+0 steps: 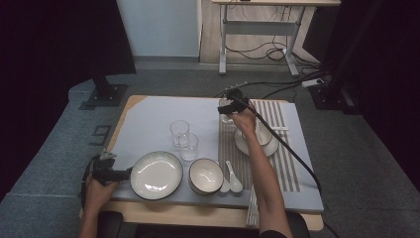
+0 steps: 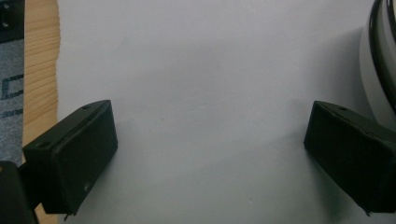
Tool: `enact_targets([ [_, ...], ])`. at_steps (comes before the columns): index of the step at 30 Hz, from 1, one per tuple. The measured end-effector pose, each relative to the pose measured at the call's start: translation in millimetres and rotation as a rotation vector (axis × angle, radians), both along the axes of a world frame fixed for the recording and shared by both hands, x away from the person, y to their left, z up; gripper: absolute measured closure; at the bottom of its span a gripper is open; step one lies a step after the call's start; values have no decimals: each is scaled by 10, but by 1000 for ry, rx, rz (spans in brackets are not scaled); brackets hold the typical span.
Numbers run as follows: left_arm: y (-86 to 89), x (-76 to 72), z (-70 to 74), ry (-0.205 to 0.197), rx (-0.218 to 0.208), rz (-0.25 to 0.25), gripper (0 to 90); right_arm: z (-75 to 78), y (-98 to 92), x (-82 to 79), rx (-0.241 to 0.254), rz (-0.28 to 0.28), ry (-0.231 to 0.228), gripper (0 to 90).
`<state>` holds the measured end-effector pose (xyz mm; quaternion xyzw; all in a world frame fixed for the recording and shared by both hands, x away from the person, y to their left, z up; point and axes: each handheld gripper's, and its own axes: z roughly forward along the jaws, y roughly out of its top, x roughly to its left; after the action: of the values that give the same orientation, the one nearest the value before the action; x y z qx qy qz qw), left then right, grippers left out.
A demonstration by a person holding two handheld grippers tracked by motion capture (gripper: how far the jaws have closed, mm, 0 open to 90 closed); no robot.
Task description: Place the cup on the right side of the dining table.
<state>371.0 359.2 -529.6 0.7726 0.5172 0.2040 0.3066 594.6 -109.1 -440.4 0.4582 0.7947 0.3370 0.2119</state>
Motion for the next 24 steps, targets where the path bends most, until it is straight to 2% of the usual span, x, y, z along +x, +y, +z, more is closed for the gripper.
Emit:
enact_targets([
  [9, 0, 0, 0, 0, -1, 0, 23, -136, 10, 78, -12, -19, 34, 182],
  [24, 0, 0, 0, 0, 0, 0, 23, -240, -91, 149, -20, -66, 76, 181],
])
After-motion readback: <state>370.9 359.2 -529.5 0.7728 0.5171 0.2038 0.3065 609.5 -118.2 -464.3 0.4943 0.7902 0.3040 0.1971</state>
